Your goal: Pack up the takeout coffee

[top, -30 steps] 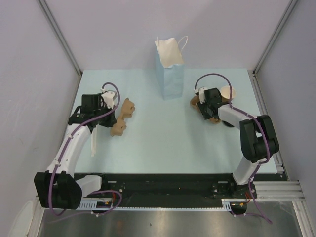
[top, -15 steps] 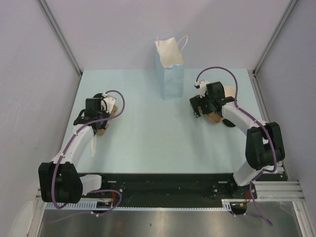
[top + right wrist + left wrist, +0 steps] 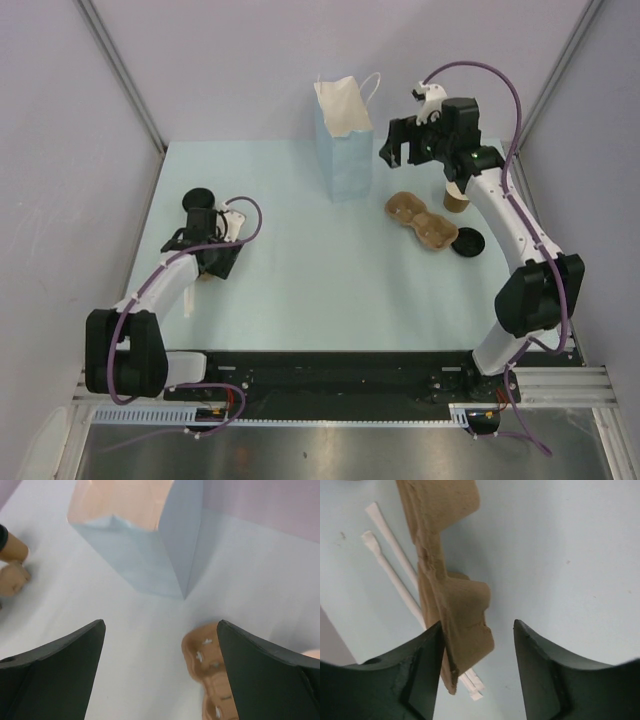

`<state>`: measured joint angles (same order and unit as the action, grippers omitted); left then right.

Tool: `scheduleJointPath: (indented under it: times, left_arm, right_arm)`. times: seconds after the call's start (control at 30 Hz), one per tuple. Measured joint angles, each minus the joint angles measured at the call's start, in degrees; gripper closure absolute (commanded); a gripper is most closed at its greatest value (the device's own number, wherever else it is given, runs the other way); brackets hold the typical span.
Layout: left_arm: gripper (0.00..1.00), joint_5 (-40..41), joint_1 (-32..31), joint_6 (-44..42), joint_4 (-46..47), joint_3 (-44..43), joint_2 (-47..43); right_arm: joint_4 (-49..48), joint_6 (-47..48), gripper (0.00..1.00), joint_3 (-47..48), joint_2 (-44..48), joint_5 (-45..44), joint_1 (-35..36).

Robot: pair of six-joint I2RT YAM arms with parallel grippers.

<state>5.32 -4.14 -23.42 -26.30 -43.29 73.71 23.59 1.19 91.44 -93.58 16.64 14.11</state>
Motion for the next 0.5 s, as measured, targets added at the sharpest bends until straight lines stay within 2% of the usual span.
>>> scheduleJointPath:
  times: [0.1, 0.37, 0.5]
  left_arm:
    - [0.29, -3.1, 0.0, 1.1, -2.9, -1.5, -0.1]
    - [0.27, -11.4, -0.4, 4.0, -9.5, -8.4, -3.3]
    - [0.20, -13.5, -0.5, 5.5, -11.8, -11.0, -4.9]
  right_arm:
    - [-0.2, -1.7, 0.00, 7.7, -4.3, 0.8, -0.1]
    - [0.9, -5.8, 0.00, 27.7, -19.6, 1.9, -0.1]
    - [2.3, -7.1, 0.02, 34.9, -25.0, 2.1, 0.0]
